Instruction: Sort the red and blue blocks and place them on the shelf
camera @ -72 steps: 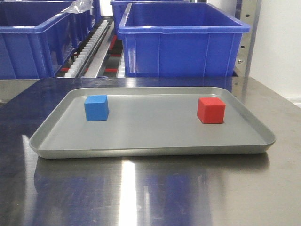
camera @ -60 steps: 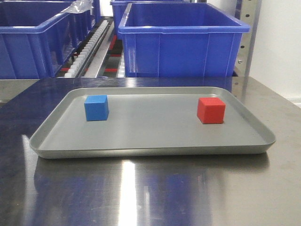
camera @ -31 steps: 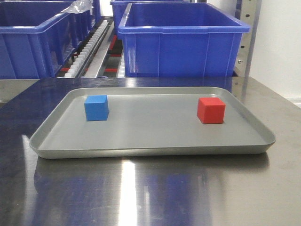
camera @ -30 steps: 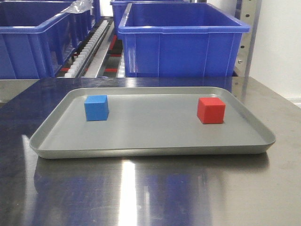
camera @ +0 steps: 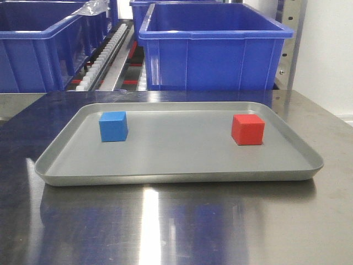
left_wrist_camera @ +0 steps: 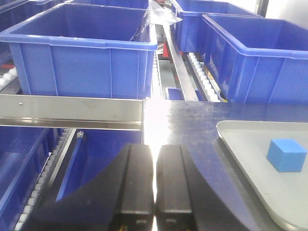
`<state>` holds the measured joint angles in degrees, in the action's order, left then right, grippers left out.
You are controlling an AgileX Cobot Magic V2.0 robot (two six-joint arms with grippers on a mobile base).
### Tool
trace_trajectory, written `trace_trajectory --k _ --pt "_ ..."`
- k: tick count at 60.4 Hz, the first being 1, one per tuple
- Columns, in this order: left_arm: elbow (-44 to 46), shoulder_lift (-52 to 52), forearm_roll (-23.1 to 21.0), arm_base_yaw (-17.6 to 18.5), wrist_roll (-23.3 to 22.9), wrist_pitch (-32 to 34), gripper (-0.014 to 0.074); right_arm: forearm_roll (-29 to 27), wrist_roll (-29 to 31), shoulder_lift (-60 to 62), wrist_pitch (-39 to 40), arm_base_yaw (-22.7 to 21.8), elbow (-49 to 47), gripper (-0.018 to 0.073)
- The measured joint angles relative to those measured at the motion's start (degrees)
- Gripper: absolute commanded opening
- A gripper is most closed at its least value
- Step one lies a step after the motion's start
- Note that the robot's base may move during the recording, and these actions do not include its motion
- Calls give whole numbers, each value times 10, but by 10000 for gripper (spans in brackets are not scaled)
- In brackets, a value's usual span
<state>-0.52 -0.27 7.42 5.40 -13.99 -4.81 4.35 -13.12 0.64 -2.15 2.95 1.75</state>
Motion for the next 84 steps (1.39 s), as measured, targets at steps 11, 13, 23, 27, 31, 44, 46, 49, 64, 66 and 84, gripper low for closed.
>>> trace_trajectory --k 11,13,23,27,31,44,46,49,64,66,84 --pt "0 0 0 0 0 0 129 1 0 0 0 0 0 62" --pt "0 0 0 0 0 0 129 1 0 0 -4 0 0 62" --pt "0 0 0 0 0 0 129 -4 -3 -61 -18 0 -27 62" --pt "0 0 0 0 0 0 129 -6 -4 -127 -27 0 -69 62" --pt "0 0 0 0 0 0 129 -7 -4 -199 -33 0 -128 62" --pt "0 0 0 0 0 0 129 -22 -4 -424 -131 0 -347 62" --pt "0 0 0 0 0 0 129 -29 -4 -453 -161 0 -371 62" --pt "0 0 0 0 0 0 129 -39 -5 -498 -215 0 -418 62" --pt "0 0 0 0 0 0 129 -67 -5 -644 -350 11 -531 62" --pt "0 0 0 0 0 0 129 -67 -5 -658 -353 19 -536 62" --pt "0 0 0 0 0 0 129 -69 -5 -741 -358 124 -542 62"
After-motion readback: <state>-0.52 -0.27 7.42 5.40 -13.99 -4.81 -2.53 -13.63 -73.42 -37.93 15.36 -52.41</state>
